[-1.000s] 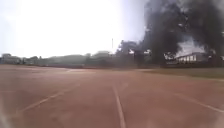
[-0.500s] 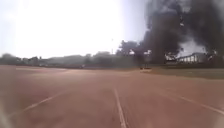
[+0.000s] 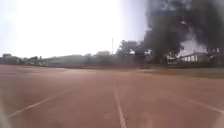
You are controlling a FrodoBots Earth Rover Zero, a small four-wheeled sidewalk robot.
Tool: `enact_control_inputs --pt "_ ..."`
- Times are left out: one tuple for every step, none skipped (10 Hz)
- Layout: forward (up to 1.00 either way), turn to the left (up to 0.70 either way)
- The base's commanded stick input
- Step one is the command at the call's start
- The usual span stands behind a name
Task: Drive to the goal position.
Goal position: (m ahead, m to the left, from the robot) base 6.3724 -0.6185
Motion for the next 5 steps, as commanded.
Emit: enact_control_inputs --pt "0.70 0.00" --pt "0.70 0.00" --pt "0.70 0.00" --pt "0.70 0.00" --pt "0.70 0.00"
